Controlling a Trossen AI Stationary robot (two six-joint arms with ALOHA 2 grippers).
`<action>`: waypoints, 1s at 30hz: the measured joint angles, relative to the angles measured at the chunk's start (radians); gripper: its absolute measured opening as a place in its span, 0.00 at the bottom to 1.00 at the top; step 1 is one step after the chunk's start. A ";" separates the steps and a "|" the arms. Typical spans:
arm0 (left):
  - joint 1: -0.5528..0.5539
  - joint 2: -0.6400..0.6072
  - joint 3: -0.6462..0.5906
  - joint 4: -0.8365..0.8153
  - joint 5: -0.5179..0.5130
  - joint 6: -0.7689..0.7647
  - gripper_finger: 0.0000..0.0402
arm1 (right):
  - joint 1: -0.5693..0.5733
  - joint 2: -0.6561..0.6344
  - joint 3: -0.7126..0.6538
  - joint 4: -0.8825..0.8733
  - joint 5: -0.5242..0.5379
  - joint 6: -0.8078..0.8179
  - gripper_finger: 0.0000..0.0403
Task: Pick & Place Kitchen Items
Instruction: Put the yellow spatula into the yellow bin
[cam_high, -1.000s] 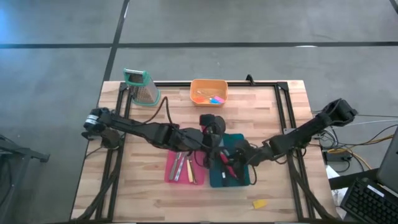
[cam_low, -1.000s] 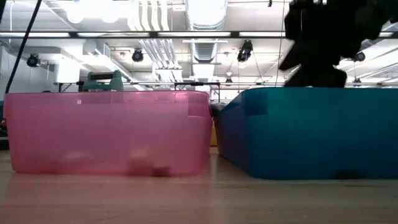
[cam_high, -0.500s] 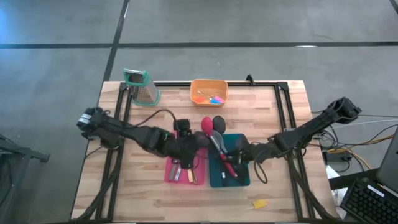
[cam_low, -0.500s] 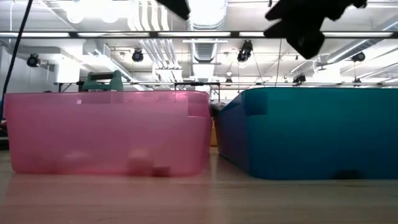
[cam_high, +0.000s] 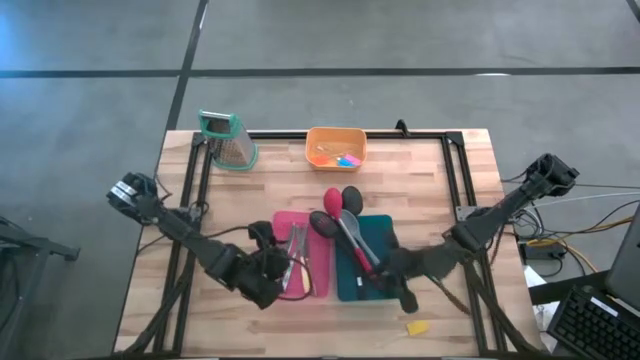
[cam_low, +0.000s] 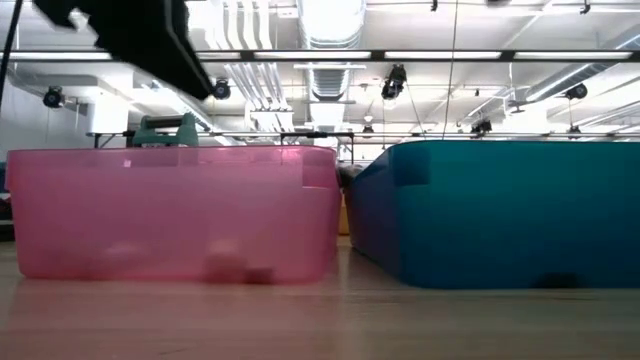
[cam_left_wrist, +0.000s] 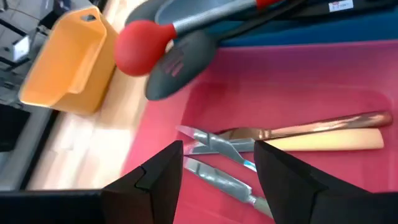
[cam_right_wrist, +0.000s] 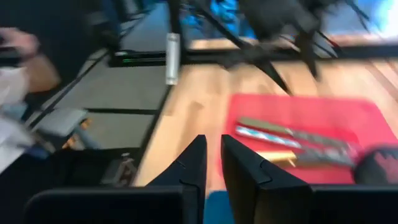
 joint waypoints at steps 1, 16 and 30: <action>-0.004 -0.011 -0.039 0.043 0.000 -0.004 0.50 | 0.022 0.000 0.013 0.000 0.000 -0.031 0.09; -0.015 -0.210 -0.395 0.479 -0.016 -0.023 0.50 | 0.283 0.128 0.097 -0.317 0.235 0.094 0.02; -0.030 -0.400 -0.686 0.885 -0.015 0.089 0.50 | 0.302 0.527 0.546 -1.266 -0.178 0.709 0.02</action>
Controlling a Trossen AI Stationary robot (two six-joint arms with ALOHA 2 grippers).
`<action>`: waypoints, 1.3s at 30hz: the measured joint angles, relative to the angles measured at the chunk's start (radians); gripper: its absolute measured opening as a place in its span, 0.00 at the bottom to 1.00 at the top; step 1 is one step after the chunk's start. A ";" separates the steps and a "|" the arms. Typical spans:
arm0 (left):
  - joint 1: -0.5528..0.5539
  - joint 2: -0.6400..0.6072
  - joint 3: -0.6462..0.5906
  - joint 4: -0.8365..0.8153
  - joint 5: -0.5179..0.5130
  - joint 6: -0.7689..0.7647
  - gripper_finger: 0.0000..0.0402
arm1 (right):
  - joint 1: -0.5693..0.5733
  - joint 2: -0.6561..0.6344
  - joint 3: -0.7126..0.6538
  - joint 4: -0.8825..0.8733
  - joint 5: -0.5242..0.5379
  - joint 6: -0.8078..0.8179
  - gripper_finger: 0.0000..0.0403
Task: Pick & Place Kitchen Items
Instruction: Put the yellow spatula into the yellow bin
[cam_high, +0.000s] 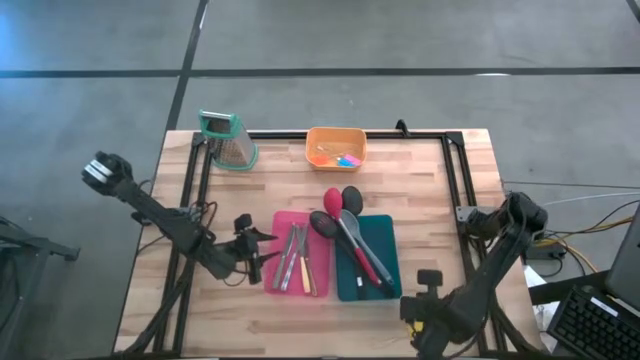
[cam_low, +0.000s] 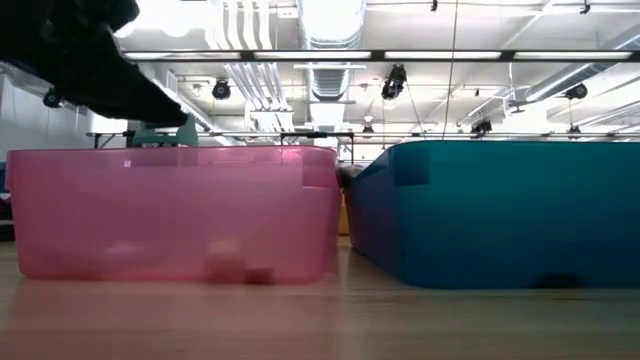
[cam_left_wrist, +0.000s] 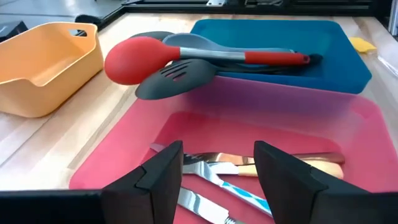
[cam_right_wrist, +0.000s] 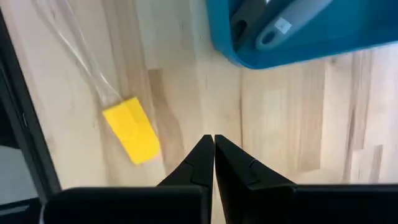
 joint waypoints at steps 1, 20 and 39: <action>0.000 -0.004 -0.017 0.021 0.000 0.003 0.50 | 0.000 0.021 0.022 -0.013 -0.008 0.013 0.02; 0.000 -0.012 -0.112 0.127 0.058 0.069 0.50 | 0.109 0.191 0.124 0.086 -0.020 0.573 0.35; 0.000 -0.012 -0.111 0.134 0.099 0.104 0.50 | 0.007 0.281 0.103 0.040 -0.171 0.417 0.75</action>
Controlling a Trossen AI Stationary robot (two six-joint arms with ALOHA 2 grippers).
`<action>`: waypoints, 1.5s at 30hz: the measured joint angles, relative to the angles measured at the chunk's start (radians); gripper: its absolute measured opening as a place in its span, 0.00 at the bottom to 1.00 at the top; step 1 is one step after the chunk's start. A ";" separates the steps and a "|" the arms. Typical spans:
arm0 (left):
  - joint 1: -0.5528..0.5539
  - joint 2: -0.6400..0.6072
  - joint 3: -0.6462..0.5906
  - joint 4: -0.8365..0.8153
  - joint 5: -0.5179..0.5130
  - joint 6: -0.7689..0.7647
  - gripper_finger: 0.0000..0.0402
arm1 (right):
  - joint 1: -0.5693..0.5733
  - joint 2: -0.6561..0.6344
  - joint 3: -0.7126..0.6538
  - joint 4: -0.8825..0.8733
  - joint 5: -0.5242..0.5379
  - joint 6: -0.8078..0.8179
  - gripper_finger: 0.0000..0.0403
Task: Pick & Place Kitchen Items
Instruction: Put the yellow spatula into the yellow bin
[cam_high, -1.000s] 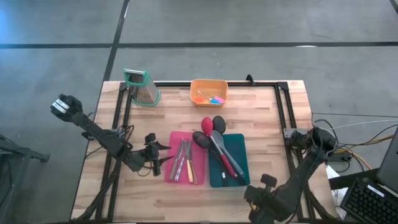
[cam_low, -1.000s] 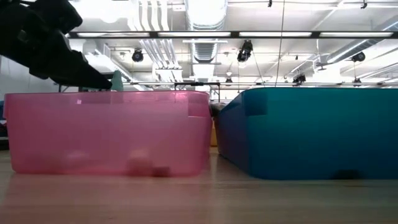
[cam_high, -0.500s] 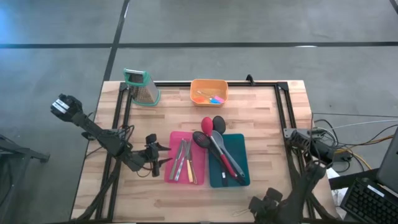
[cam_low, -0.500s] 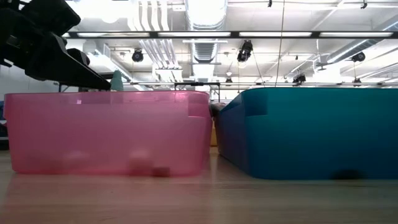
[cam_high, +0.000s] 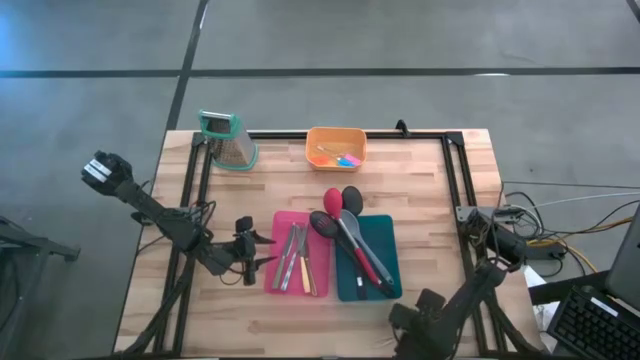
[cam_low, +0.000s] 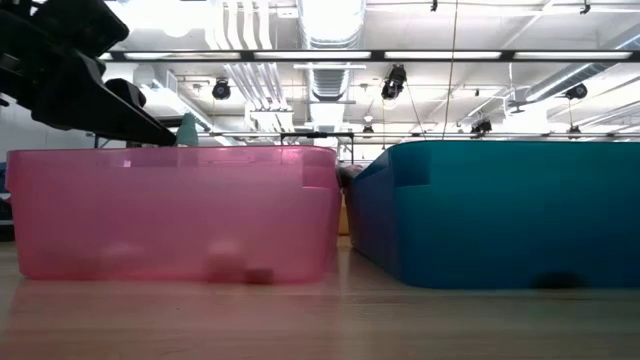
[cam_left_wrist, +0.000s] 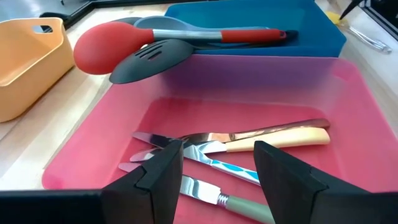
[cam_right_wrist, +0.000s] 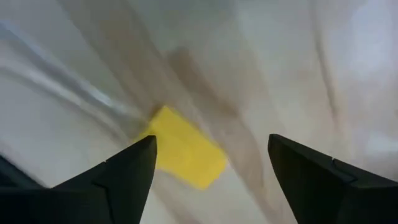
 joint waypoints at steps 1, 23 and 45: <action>0.000 0.000 0.000 0.000 0.001 0.000 0.50 | -0.001 -0.001 -0.003 0.005 -0.026 0.000 0.75; 0.000 0.000 0.000 0.000 0.031 -0.001 0.50 | 0.013 -0.050 -0.046 0.084 -0.050 0.087 0.57; 0.000 0.000 0.000 0.000 0.057 -0.001 0.50 | 0.039 -0.058 -0.148 0.259 -0.071 0.110 0.63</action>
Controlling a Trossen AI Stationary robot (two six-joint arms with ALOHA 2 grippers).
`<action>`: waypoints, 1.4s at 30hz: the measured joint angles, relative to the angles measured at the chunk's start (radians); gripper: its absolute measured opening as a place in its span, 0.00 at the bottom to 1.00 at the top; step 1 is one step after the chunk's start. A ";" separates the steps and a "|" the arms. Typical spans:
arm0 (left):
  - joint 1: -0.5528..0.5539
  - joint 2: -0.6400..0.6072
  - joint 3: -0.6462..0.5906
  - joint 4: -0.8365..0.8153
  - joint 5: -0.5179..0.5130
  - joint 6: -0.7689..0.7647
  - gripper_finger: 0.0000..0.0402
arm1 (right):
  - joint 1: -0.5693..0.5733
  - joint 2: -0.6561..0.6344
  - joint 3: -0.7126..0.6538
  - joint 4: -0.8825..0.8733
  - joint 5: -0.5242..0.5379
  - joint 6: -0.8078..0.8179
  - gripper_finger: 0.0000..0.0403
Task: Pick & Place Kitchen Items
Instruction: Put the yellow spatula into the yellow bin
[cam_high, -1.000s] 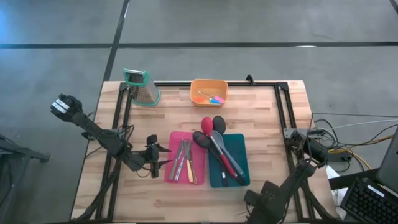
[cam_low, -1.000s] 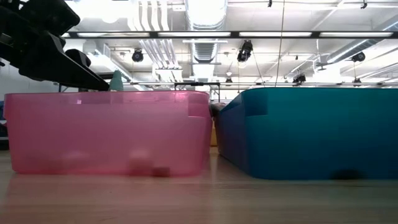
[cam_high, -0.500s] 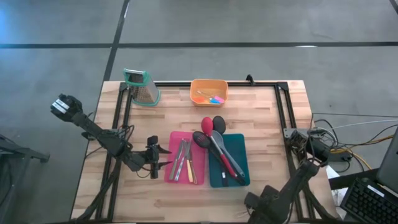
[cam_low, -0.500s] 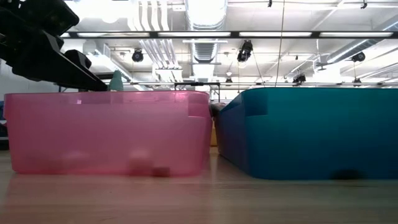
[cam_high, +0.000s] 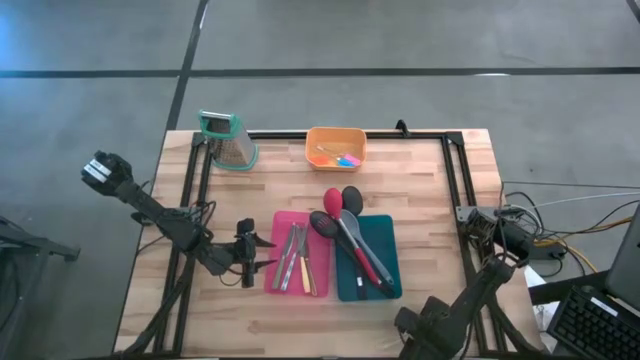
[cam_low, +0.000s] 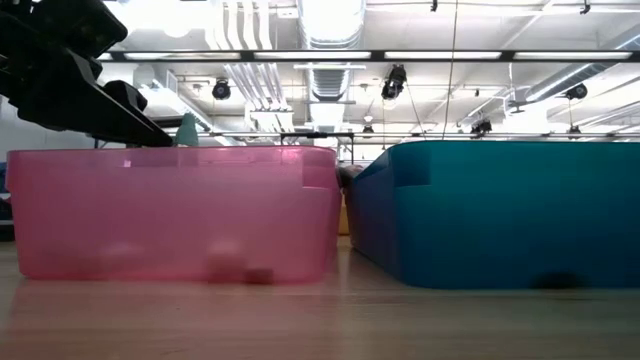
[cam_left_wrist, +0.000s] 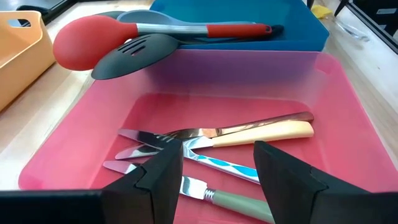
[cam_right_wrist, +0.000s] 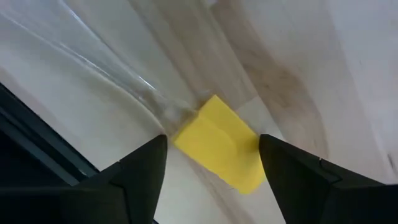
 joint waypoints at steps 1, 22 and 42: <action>0.000 0.000 0.000 0.000 0.000 0.000 0.50 | -0.001 -0.002 -0.017 0.020 -0.009 0.000 0.63; 0.000 0.000 0.000 0.000 0.000 0.000 0.50 | -0.006 -0.014 -0.116 0.061 0.079 -0.058 0.07; 0.000 0.000 0.000 0.000 0.000 -0.002 0.50 | 0.029 -0.167 0.024 0.016 0.338 -0.076 0.06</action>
